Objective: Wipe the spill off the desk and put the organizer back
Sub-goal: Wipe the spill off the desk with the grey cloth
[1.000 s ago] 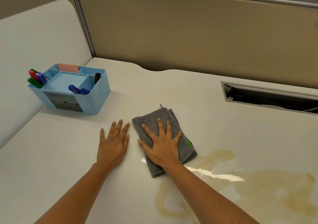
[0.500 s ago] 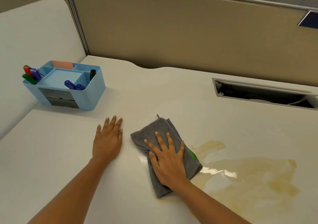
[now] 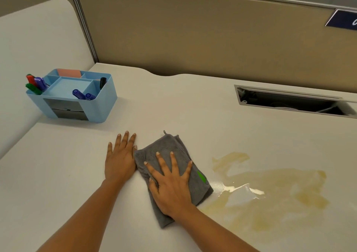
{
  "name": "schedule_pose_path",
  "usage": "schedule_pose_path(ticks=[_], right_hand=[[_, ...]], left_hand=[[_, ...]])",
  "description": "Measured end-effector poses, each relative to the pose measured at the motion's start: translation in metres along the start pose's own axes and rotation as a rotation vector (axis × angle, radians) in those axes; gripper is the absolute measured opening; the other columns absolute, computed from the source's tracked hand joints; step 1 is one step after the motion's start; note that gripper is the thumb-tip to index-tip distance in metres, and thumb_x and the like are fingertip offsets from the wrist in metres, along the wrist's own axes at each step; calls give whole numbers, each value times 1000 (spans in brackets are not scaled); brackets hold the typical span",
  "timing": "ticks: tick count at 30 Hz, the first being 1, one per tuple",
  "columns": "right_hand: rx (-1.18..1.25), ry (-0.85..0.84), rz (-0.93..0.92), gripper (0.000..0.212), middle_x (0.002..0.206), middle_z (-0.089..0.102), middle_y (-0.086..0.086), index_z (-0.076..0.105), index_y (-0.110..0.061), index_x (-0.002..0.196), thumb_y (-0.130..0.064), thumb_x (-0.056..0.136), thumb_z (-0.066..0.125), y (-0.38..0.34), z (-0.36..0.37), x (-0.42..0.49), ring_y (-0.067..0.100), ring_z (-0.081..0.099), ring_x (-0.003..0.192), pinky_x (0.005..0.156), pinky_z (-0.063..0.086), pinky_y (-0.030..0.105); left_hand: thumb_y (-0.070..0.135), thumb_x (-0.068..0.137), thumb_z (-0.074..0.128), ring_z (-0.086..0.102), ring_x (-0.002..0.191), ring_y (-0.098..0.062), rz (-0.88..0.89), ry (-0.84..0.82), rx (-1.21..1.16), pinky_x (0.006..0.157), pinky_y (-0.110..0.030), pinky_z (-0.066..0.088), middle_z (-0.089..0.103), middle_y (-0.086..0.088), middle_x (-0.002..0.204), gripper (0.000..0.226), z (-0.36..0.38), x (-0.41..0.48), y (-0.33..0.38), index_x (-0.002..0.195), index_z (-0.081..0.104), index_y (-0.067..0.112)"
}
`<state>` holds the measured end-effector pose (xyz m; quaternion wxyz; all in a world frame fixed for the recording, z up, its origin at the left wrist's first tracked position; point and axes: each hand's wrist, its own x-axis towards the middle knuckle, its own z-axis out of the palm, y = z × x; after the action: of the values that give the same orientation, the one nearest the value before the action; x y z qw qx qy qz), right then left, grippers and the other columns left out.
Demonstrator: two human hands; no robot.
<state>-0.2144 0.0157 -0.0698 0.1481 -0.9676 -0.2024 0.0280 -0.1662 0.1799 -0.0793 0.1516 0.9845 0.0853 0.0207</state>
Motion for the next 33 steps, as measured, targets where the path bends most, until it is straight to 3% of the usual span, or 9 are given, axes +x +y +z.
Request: schedule_pose_path(ticks=[2, 4, 5, 8, 14, 18, 22, 33], right_hand=[[-19, 8, 3, 48, 157, 17, -10, 25, -49, 139, -43, 91, 23, 1, -3, -2, 28, 1, 146, 99, -20, 70], [-75, 42, 24, 46, 150, 37, -10, 38, -49, 133, -42, 88, 28, 9, -8, -4, 29, 26, 142, 100, 7, 74], [-72, 44, 38, 46, 150, 35, -10, 36, -49, 134, -42, 89, 27, 17, -10, -3, 28, 24, 142, 101, 7, 74], [-30, 10, 136, 48, 158, 10, -13, 15, -51, 140, -42, 94, 23, 55, -14, 2, 24, -3, 147, 105, -11, 68], [-81, 59, 349, 47, 158, 6, -14, 10, -50, 141, -41, 96, 22, 126, -38, 9, 19, -3, 147, 107, 0, 69], [-21, 105, 451, 46, 158, 9, -15, 15, -47, 141, -36, 97, 22, 135, -41, 7, 17, -1, 147, 108, -5, 67], [36, 145, 423, 45, 157, 13, -16, 22, -47, 140, -33, 97, 23, 109, -33, 3, 15, 1, 147, 109, -10, 65], [71, 51, 193, 46, 158, 9, -14, 21, -44, 141, -33, 97, 23, 37, -12, -14, 17, -3, 147, 106, -19, 61]], left_hand=[[31, 98, 20, 3, 146, -21, 3, 7, -5, 118, -43, 5, 10, -2, 158, 49, 0, 0, 0, 146, 14, 23], [30, 98, 21, 6, 146, -21, -2, 21, -3, 118, -43, 6, 12, -2, 157, 49, 0, -1, 0, 145, 16, 22], [30, 98, 21, 7, 145, -21, -8, 28, -3, 118, -42, 6, 13, -2, 157, 49, 0, -1, 0, 145, 16, 22], [30, 97, 21, 8, 145, -20, -24, 39, 6, 118, -42, 6, 14, -1, 157, 48, 0, -1, 2, 145, 16, 23], [31, 97, 20, 8, 145, -20, -33, 33, 28, 118, -42, 7, 14, -1, 157, 49, 1, -1, 5, 145, 16, 23], [32, 97, 20, 7, 145, -20, -44, 25, 34, 118, -43, 6, 13, -2, 157, 50, 2, -7, 8, 145, 15, 23], [33, 97, 21, 5, 146, -20, -32, 9, 38, 118, -44, 5, 11, -2, 158, 50, 4, -16, 16, 146, 14, 22], [34, 98, 18, 4, 146, -18, -19, 9, -11, 119, -42, 3, 10, 0, 158, 50, 4, -38, 23, 146, 13, 23]])
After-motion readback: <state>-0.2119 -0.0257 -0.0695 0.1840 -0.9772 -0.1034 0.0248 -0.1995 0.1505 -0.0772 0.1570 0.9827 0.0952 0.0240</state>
